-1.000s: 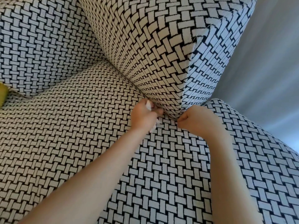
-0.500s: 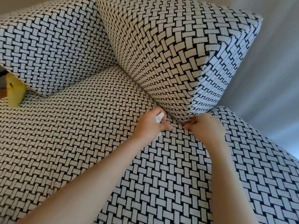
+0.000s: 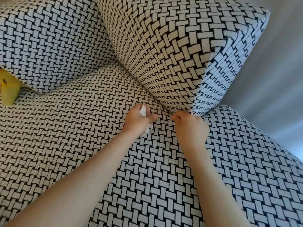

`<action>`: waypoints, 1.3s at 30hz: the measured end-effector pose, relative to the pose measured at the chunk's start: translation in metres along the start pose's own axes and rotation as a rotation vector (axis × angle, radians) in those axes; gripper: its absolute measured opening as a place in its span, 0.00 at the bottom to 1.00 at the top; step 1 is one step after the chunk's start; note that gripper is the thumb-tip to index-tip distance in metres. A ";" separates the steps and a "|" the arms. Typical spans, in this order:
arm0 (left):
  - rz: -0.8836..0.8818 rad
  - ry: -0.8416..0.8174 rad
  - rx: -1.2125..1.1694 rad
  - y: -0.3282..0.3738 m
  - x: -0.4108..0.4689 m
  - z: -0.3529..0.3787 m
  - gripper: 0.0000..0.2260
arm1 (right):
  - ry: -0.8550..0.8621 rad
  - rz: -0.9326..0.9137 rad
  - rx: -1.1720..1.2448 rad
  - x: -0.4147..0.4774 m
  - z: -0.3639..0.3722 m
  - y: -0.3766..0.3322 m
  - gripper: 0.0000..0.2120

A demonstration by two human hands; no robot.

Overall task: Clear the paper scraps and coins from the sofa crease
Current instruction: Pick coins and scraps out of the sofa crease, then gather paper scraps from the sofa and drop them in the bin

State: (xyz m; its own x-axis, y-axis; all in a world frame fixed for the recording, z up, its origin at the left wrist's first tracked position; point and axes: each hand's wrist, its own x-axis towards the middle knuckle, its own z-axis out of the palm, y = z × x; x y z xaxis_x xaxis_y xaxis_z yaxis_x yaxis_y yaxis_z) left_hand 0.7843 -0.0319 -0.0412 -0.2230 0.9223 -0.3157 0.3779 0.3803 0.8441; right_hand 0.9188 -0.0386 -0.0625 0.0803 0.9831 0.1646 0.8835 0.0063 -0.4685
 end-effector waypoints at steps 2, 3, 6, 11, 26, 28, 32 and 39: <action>-0.079 0.017 -0.078 -0.005 -0.002 -0.021 0.07 | 0.047 0.046 0.004 -0.005 0.004 -0.001 0.09; -0.105 0.026 -0.106 -0.008 -0.004 -0.032 0.07 | 0.025 0.069 -0.017 -0.007 0.006 -0.001 0.09; -0.202 0.052 -0.211 -0.014 -0.008 -0.054 0.07 | -0.057 0.155 -0.033 -0.008 0.007 -0.003 0.11; -0.341 0.013 -0.527 -0.010 -0.016 -0.070 0.06 | -0.052 0.189 -0.041 -0.013 0.006 -0.011 0.13; -0.456 0.058 -1.115 -0.016 -0.023 -0.152 0.06 | -0.358 0.121 0.949 -0.039 0.022 -0.194 0.05; -0.419 0.092 -1.234 -0.016 -0.024 -0.171 0.08 | -0.424 0.090 0.949 -0.036 0.030 -0.219 0.05; -0.367 0.176 -1.371 -0.019 -0.025 -0.207 0.09 | -0.385 -0.024 0.784 -0.033 0.043 -0.255 0.06; -0.380 0.380 -1.374 -0.042 -0.010 -0.259 0.10 | -0.357 -0.128 0.558 -0.029 0.062 -0.318 0.13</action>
State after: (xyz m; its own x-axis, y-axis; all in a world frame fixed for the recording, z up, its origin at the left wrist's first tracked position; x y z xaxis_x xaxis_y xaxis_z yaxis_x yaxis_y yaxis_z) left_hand 0.5379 -0.0749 0.0392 -0.4104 0.6291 -0.6602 -0.8372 0.0271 0.5463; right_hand 0.6071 -0.0575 0.0279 -0.2510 0.9680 -0.0037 0.4974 0.1257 -0.8584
